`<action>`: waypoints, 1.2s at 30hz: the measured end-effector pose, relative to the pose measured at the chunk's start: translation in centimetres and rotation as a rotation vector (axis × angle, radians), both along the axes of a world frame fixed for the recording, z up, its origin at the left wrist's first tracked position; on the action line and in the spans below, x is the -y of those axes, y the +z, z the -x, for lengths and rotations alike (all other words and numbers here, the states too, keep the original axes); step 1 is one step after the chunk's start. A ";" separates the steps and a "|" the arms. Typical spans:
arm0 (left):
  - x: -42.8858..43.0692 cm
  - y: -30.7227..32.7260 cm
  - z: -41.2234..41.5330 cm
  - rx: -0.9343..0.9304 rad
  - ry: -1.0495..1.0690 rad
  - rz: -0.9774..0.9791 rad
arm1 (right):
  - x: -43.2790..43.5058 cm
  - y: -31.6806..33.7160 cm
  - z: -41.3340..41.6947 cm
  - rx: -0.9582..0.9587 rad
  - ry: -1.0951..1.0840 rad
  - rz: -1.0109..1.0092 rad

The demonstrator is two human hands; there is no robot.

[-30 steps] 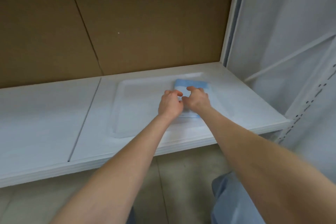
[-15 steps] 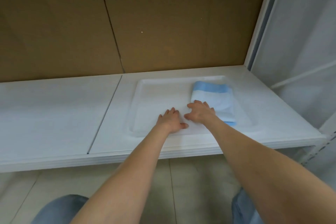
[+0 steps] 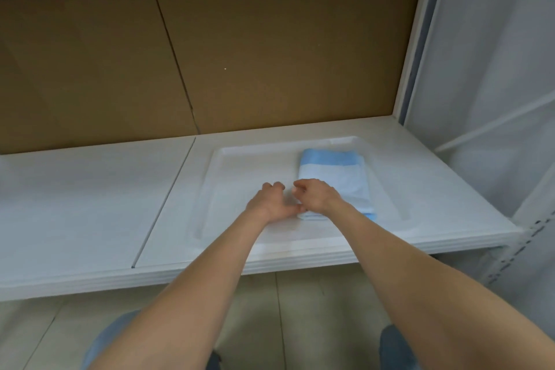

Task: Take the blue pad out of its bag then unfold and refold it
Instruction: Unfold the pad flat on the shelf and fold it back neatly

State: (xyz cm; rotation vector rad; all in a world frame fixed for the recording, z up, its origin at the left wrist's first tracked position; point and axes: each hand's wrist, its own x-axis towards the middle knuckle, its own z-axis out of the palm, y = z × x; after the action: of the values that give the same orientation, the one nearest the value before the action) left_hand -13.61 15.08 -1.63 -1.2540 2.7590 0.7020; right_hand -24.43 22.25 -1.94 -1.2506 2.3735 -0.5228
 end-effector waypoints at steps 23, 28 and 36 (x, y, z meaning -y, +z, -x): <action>-0.5 0.0 1.1 -0.092 -0.073 -0.039 | -0.1 -0.1 4.9 0.133 -0.192 0.185; -0.7 0.4 1.6 0.043 -0.147 -0.088 | 0.3 -0.2 5.2 0.119 -0.345 0.196; -1.0 0.1 3.9 0.045 -0.153 -0.036 | -1.0 1.1 7.7 0.203 -0.479 0.156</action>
State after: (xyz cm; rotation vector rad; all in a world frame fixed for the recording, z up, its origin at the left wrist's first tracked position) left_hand -17.52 16.08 -1.49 -1.0256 2.7557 0.6986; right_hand -32.10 23.21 -0.87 -0.6346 2.4872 -0.9457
